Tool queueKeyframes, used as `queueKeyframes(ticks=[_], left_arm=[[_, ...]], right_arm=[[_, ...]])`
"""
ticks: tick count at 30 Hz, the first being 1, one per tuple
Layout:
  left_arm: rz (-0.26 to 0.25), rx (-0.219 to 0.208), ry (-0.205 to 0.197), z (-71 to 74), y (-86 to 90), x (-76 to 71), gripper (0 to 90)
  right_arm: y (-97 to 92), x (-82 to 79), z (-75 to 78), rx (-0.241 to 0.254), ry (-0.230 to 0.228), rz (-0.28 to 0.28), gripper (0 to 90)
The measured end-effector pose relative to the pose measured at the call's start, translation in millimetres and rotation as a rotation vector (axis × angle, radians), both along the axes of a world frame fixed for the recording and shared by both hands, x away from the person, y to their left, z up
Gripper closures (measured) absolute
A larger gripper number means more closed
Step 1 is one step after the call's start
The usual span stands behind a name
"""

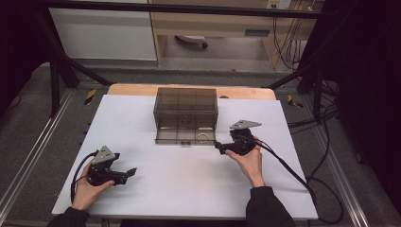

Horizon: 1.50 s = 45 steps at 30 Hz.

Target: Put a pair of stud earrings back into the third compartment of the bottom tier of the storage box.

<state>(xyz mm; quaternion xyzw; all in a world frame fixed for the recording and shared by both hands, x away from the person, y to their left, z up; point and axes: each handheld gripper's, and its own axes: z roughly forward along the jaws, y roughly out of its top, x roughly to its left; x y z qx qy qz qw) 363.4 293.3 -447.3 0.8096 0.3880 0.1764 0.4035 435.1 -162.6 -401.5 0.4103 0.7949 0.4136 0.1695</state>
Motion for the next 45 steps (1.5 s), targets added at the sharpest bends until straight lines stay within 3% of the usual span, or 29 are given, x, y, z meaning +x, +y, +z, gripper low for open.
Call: queueKeyframes(ticks=[9, 24, 36, 42, 45], left_arm=[[-0.001, 0.002, 0.002, -0.2, 0.0, 0.0, 6.6], [-0.001, 0.003, 0.004, -0.6, -0.3, 0.3, 6.4], [-0.005, 0.005, 0.005, -0.7, -0.8, -0.1, 6.4], [-0.006, 0.004, 0.004, -0.5, -0.8, -0.2, 6.4], [-0.009, 0.006, 0.003, -0.8, -1.3, -0.2, 6.4]], right_arm=[[-31.5, -20.0, -0.8, 0.014, 0.004, -0.014, 5.4], [-82.3, -40.2, -23.6, 0.010, 0.041, -0.075, 4.9], [-103.3, -48.6, -36.5, 0.008, 0.050, -0.085, 14.4], [-109.1, -49.7, -40.7, -0.010, 0.054, -0.093, 24.9], [-112.5, -50.2, -42.5, -0.022, 0.056, -0.096, 34.9]])
